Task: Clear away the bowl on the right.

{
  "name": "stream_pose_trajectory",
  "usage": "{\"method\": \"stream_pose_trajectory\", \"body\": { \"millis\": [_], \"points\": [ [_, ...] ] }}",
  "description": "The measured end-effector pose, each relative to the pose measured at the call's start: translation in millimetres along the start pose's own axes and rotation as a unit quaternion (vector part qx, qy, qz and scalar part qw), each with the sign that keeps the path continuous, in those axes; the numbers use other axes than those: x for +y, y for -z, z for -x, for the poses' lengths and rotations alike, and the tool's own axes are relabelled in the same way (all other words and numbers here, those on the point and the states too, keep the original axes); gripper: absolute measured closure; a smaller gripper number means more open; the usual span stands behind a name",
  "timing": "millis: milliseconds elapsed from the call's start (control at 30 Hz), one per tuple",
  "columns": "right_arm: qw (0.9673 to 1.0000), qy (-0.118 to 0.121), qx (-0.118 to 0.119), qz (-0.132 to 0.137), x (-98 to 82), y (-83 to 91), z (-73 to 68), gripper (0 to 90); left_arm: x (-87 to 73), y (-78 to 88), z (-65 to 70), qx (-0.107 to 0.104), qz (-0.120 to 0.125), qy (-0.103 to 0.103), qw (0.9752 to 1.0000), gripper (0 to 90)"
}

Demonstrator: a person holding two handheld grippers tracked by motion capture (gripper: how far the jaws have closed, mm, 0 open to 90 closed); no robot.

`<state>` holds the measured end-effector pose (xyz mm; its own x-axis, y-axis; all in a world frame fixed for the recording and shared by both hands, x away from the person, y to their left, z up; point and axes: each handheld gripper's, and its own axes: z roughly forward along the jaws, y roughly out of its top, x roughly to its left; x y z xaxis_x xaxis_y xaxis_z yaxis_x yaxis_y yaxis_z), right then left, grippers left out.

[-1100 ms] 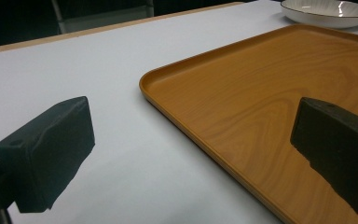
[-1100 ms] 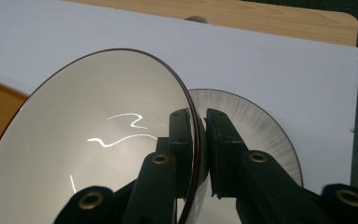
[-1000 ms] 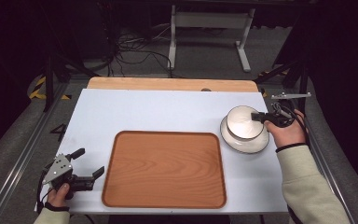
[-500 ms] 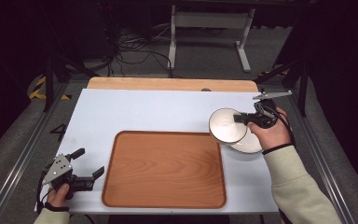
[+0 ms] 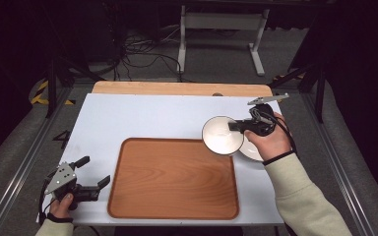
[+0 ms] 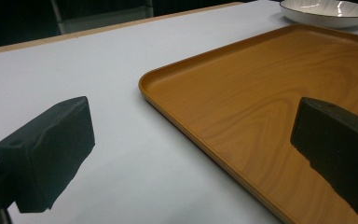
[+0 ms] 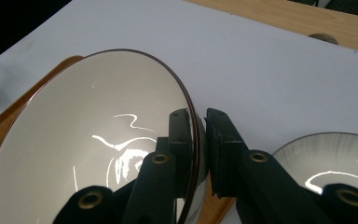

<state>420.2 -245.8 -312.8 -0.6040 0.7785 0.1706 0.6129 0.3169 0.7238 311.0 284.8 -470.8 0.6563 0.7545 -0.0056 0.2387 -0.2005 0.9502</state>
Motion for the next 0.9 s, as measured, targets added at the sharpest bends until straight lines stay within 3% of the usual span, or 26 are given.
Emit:
{"method": "stream_pose_trajectory", "body": {
  "millis": [900],
  "points": [
    [0.9971, 0.041, 0.06, -0.02, 17.3, -25.8, -65.0, 80.8, 0.4, -1.1, -0.7, -0.004, -0.004, 0.001, 1.0, 0.3]
  ]
}}
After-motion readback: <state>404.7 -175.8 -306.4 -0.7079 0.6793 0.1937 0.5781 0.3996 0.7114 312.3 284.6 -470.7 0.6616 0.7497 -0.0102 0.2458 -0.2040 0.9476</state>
